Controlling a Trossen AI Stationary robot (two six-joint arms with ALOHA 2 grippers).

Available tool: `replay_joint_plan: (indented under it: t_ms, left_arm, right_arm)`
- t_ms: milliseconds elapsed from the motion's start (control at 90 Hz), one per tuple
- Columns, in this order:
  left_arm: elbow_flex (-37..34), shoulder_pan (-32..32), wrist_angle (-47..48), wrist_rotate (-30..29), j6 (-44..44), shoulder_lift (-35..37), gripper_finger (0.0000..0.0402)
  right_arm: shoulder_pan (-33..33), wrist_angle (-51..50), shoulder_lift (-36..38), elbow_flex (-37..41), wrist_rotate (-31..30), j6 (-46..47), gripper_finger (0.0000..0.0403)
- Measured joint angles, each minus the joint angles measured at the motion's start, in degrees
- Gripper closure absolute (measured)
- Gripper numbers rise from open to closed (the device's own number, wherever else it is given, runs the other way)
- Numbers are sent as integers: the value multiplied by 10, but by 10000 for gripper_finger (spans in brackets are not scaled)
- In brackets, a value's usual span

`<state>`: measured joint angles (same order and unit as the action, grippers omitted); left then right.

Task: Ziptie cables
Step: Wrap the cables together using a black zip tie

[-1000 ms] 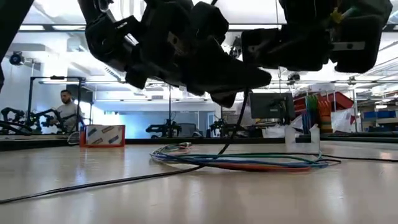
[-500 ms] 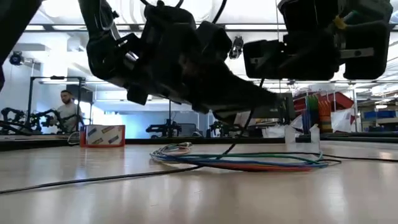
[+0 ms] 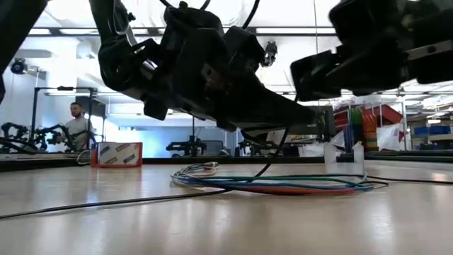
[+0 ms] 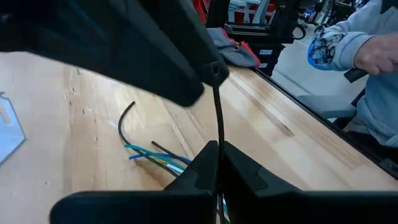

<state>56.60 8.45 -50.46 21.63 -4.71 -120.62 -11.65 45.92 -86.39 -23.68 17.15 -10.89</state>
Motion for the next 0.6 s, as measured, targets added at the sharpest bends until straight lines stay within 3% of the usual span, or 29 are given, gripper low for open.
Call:
replay_joint_plan:
  t_ms: [167, 311, 533, 600]
  left_arm:
    - [0, 0, 0, 1, 8, 0, 402]
    - [0, 0, 0, 1, 10, 0, 402]
    - [0, 0, 0, 1, 12, 0, 402]
    - [-1, 0, 0, 3, 12, 0, 402]
  right_arm:
    - [-13, 107, -13, 47, -82, 12, 286]
    - [-19, 183, -68, 54, -82, 16, 272]
    - [-28, 413, -207, 63, -82, 53, 252]
    - [-28, 439, -240, 56, -81, 62, 248]
